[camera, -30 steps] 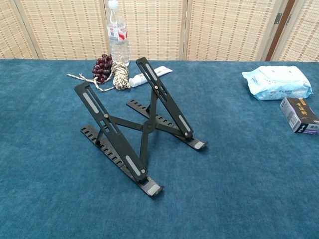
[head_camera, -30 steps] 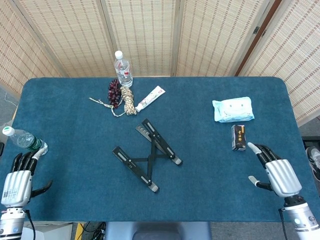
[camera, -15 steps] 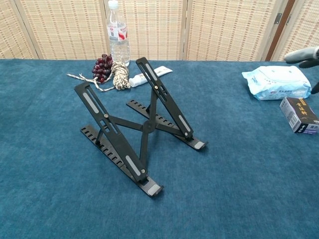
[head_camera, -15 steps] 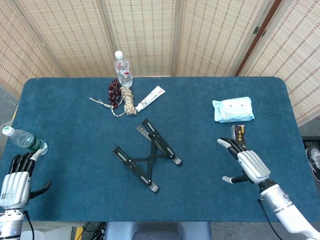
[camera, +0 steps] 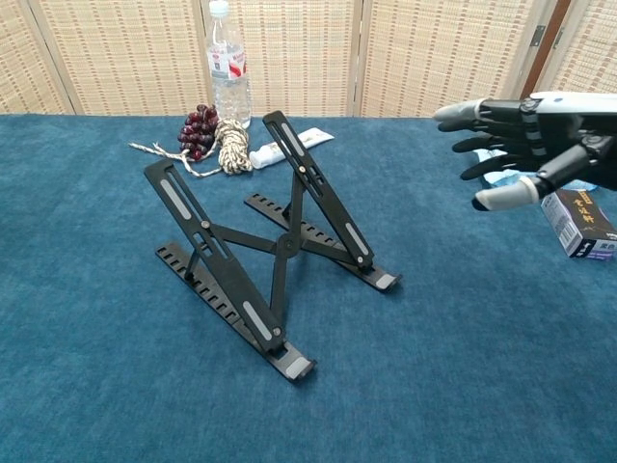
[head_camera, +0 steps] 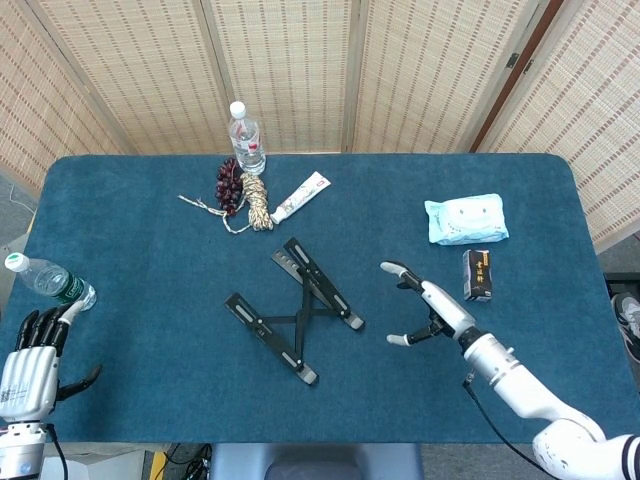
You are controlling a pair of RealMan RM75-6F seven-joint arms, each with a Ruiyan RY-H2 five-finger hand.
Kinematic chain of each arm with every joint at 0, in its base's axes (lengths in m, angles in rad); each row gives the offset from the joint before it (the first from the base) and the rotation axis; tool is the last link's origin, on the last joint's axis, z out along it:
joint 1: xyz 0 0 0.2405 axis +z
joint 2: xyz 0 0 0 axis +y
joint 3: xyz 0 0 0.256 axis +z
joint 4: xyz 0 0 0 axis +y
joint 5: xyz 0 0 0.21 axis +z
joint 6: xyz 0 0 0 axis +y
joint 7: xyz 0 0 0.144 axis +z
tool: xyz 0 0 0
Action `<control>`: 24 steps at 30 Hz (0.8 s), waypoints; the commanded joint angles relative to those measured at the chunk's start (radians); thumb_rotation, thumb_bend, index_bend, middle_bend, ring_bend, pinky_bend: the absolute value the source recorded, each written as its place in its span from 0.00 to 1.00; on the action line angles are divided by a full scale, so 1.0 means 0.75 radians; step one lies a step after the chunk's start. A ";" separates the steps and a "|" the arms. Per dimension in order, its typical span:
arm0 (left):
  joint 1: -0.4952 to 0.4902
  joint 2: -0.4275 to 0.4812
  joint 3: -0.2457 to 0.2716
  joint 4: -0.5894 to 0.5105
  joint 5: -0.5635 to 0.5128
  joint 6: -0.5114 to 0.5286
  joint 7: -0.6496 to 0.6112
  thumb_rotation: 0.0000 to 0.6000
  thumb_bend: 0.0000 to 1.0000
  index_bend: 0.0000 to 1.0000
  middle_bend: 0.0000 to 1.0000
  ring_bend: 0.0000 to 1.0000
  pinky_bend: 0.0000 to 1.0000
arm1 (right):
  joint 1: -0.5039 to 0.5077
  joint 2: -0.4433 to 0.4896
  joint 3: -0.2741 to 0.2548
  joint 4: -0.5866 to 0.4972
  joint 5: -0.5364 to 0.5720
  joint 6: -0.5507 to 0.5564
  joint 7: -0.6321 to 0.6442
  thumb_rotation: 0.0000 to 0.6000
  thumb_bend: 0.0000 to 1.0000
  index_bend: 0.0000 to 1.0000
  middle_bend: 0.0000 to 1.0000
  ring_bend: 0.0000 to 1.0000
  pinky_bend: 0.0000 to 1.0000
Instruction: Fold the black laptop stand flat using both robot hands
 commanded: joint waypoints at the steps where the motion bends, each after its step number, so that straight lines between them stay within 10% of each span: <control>1: 0.001 0.000 0.001 -0.001 0.002 0.000 0.002 1.00 0.17 0.11 0.14 0.10 0.01 | 0.045 -0.081 0.049 0.046 0.081 -0.060 0.110 1.00 0.00 0.00 0.00 0.00 0.15; 24: 0.009 0.012 0.009 -0.016 0.020 0.002 -0.002 1.00 0.17 0.11 0.14 0.10 0.01 | 0.204 -0.488 0.145 0.408 0.231 -0.284 0.305 1.00 0.00 0.00 0.00 0.00 0.13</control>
